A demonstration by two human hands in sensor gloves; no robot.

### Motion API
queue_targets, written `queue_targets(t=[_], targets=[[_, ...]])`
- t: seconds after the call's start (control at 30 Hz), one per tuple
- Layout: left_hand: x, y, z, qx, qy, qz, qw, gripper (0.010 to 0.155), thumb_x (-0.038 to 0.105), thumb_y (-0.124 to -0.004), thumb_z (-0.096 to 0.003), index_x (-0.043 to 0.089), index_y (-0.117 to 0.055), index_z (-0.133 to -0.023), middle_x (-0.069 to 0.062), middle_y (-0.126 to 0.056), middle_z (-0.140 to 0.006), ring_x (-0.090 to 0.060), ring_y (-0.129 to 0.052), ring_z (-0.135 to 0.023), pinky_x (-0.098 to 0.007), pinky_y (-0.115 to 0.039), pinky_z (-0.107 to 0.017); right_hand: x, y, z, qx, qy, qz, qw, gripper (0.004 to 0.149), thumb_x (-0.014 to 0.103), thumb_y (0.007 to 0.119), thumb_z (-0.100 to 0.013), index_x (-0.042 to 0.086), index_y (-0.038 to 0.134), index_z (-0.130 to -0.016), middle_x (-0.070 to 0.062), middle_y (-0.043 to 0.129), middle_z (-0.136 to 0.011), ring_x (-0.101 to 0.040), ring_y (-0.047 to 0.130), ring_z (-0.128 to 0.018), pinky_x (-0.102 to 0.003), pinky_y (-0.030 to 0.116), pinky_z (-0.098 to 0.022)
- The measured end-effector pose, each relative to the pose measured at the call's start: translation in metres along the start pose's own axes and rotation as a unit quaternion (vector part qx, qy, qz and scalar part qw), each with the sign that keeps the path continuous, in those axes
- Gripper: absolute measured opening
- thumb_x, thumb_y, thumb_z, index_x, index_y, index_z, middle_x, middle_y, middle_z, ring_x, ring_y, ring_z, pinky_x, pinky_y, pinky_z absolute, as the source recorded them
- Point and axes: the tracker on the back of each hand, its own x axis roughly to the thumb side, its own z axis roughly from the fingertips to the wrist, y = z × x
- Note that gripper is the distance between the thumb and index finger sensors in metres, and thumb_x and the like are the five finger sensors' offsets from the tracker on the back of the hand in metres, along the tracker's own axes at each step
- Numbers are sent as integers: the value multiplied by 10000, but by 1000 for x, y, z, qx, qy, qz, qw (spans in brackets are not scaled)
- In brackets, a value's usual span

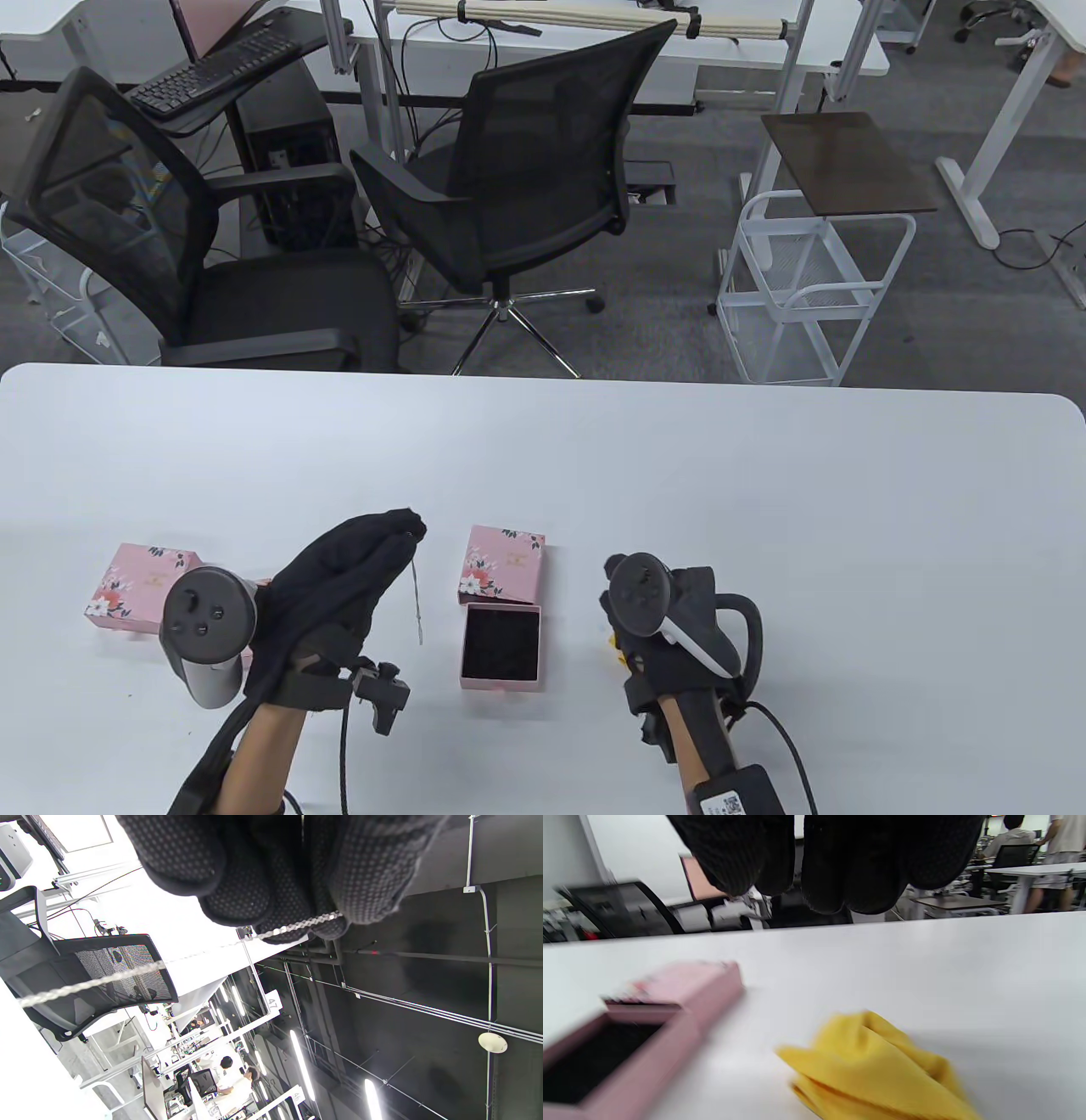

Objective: Dust necklace

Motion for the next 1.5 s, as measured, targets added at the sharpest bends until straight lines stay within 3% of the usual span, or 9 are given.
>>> queue_targets(t=[0.17,0.33,0.53,0.83,0.93,1.07,1.3,1.37,1.5], targets=[[0,-1,0,-3,0,1,1000,351,451,-890,-555,306,-933,-871,-5,-994,-867,-230,-932,-739,-405,-836,-536,-17,50,-17,100,35,82,991,572,301,751,-664,203,494,-1166,-283,541,-1179,-586,635,-957,-668,570,-698],[-1,-4,0,-10,1,0,1000,349,450,-888,-557,307,-932,-872,-7,-994,-868,-231,-931,-741,-406,-835,-537,-16,79,-30,126,49,109,985,597,302,753,-642,215,474,-1163,-282,521,-1177,-568,667,-943,-657,581,-696],[-2,-5,0,-11,4,3,1000,352,454,-885,-558,306,-930,-874,-7,-992,-870,-231,-931,-741,-406,-834,-538,-17,77,-28,55,44,85,994,499,294,814,-594,184,678,-1061,-180,833,-909,-369,879,-707,-540,727,-612],[-2,-2,0,-7,7,12,1000,350,453,-885,-559,307,-929,-874,-7,-989,-875,-232,-927,-748,-408,-832,-541,-21,40,-16,-18,21,-174,984,493,290,810,-605,151,677,-1059,-203,823,-889,-361,889,-658,-538,740,-585],[-4,-1,-1,-6,11,13,1000,353,454,-887,-556,308,-929,-874,-6,-988,-878,-234,-926,-750,-410,-831,-543,-5,16,-8,-54,-30,-315,947,494,289,801,-612,154,663,-1068,-205,808,-902,-366,878,-671,-542,730,-595],[-8,-1,-2,-5,17,10,1000,351,453,-888,-555,310,-931,-872,-6,-989,-878,-235,-926,-750,-409,-831,-542,25,-6,1,-80,-110,-481,866,498,286,798,-616,149,655,-1073,-206,800,-907,-372,869,-680,-546,722,-600],[-12,-2,-3,-1,30,9,999,353,456,-883,-556,307,-930,-873,-4,-994,-872,-236,-932,-743,-411,-834,-537,78,-24,9,-46,-203,-651,730,499,291,789,-623,155,642,-1080,-204,788,-920,-379,858,-698,-551,710,-611],[-13,-3,-3,-3,37,10,999,352,457,-883,-556,309,-931,-872,-4,-998,-870,-239,-933,-746,-416,-834,-538,93,-27,12,-46,-215,-660,718,502,293,787,-624,156,635,-1083,-202,784,-926,-381,856,-704,-553,707,-613],[-14,-7,-2,-8,48,13,999,354,458,-883,-555,303,-932,-870,-2,-1013,-848,-234,-947,-727,-413,-842,-524,113,-27,19,-83,-220,-628,742,506,302,782,-626,159,627,-1086,-204,781,-933,-383,858,-707,-550,711,-610]])
